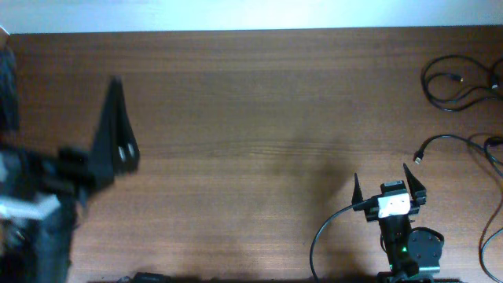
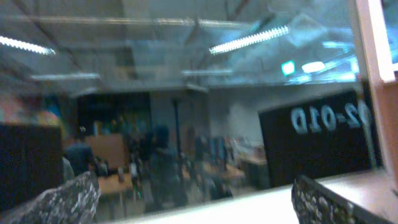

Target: Untangle cables

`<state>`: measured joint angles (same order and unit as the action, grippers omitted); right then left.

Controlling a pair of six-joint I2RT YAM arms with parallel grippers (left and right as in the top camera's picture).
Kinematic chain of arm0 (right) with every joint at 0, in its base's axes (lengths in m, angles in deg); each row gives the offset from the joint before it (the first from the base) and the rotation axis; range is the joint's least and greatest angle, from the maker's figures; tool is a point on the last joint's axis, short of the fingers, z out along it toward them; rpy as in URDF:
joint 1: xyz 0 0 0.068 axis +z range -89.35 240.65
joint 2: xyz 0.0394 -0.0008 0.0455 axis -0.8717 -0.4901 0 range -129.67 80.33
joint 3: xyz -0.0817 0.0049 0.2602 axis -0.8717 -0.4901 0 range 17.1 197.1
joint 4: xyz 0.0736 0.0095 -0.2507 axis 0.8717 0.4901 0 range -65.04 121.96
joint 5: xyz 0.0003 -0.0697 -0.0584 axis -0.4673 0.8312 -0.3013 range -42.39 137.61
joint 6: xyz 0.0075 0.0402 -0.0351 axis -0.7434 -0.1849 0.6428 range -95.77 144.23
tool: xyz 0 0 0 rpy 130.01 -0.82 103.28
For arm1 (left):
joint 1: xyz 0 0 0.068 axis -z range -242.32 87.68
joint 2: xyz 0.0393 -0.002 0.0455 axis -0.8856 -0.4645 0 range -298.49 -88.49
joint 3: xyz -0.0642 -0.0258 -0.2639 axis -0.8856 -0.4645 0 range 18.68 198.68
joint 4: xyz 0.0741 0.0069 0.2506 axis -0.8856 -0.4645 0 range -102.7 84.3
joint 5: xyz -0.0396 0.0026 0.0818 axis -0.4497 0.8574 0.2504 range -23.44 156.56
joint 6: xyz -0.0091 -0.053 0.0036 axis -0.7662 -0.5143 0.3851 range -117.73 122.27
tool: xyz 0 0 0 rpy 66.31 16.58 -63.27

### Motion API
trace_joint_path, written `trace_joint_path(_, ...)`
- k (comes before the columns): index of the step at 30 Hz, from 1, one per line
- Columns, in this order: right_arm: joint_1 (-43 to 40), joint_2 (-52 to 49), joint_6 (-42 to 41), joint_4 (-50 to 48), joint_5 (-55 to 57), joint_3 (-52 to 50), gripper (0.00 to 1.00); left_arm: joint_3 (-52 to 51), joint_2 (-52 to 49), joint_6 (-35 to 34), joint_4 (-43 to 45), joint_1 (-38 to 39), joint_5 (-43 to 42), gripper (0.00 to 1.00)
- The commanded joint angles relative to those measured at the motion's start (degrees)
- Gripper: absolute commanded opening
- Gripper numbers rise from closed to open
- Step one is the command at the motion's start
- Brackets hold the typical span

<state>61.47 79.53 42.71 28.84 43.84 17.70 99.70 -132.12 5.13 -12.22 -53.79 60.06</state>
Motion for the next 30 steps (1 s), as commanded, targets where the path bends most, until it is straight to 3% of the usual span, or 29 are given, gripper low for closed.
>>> trace_joint_path(1, -0.37, 0.48, 0.15, 0.33, -0.11, -0.26, 0.99, -18.34, 10.54, 1.11, 8.31, -1.88, -6.25, 0.99)
trace_joint_path(7, -0.37, 0.48, 0.15, 0.33, -0.11, -0.26, 0.99, -48.43, 30.62, 1.14, 18.27, -4.33, -8.74, 0.99)
trace_joint_path(9, -0.37, 0.48, 0.15, 0.33, -0.13, -0.26, 0.98, -60.37, 37.22, 1.14, 25.9, -5.46, -8.74, 0.99)
trace_joint_path(11, -0.37, 0.48, 0.15, 0.33, -0.11, -0.26, 0.99, -69.11, 39.56, 1.16, 36.2, -6.27, -8.74, 0.99)
trace_joint_path(15, -0.37, 0.48, 0.15, 0.33, -0.13, -0.26, 0.99, -79.95, 42.73, 1.16, 37.7, -7.15, -7.17, 0.99)
trace_joint_path(21, -0.37, 0.48, 0.15, 0.33, -0.13, -0.26, 0.99, -80.48, 43.36, 2.05, 28.65, -7.21, -4.35, 0.99)
trace_joint_path(27, -0.37, 0.48, 0.15, 0.33, -0.11, -0.26, 0.99, -80.48, 43.36, 6.08, 1.97, -7.21, 2.67, 0.99)
trace_joint_path(30, -0.37, 0.48, 0.15, 0.33, -0.13, -0.26, 0.99, -80.48, 43.36, 6.03, 1.9, -7.21, 4.35, 0.99)
